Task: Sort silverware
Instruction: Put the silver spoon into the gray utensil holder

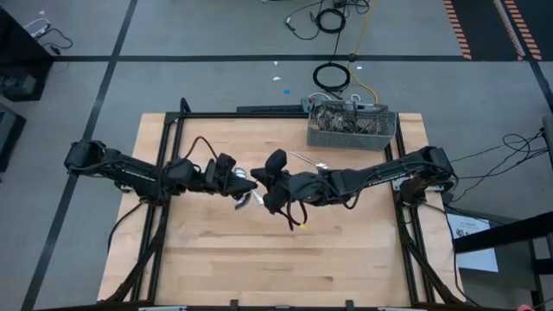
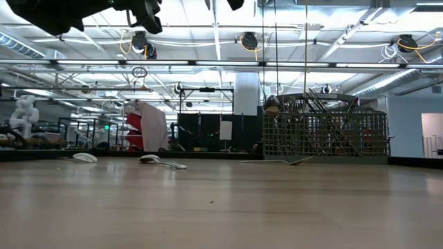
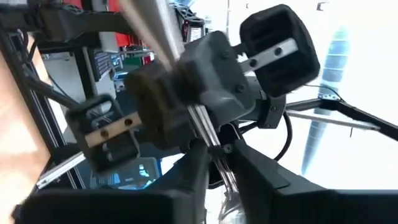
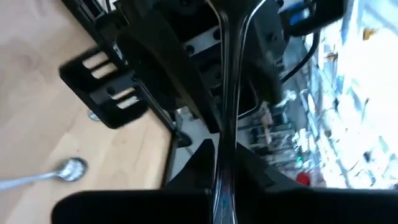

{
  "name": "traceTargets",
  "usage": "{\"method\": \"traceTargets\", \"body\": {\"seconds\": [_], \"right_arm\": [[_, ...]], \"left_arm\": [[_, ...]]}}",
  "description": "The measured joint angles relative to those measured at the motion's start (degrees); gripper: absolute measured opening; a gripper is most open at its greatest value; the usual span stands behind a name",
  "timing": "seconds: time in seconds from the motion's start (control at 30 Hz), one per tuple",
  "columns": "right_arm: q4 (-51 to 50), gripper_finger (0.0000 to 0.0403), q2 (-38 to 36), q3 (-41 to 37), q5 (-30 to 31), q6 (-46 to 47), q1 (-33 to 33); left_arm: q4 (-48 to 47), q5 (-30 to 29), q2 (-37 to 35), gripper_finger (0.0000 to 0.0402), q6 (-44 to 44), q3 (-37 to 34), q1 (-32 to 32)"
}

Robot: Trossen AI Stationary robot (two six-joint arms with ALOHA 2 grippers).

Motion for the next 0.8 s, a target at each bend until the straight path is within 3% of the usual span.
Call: {"method": "traceTargets", "body": {"seconds": [0.17,0.27,0.47,0.7,0.8], "right_arm": [[-1.0,0.0012,-0.4,0.0,0.0,7.9,0.5],[-3.6,0.0012,-2.6,0.0,-5.0,16.4,0.1],[-11.1,0.0012,-9.4,0.0,-15.8,32.7,-2.1],[-14.7,0.0012,-15.9,-0.3,-17.3,40.0,-3.9],[-15.6,0.0012,-19.4,-3.1,-21.9,43.4,-6.4]], "left_arm": [[1.4,3.4,-0.2,0.0133,4.3,-0.1,2.7],[2.5,3.9,-0.2,0.0150,8.3,-0.1,4.3],[3.2,2.8,-0.3,0.0155,12.4,0.0,7.6],[4.5,4.8,-0.4,0.0155,19.3,0.0,10.5],[7.5,6.0,-0.7,0.0155,22.7,0.0,10.5]]}}
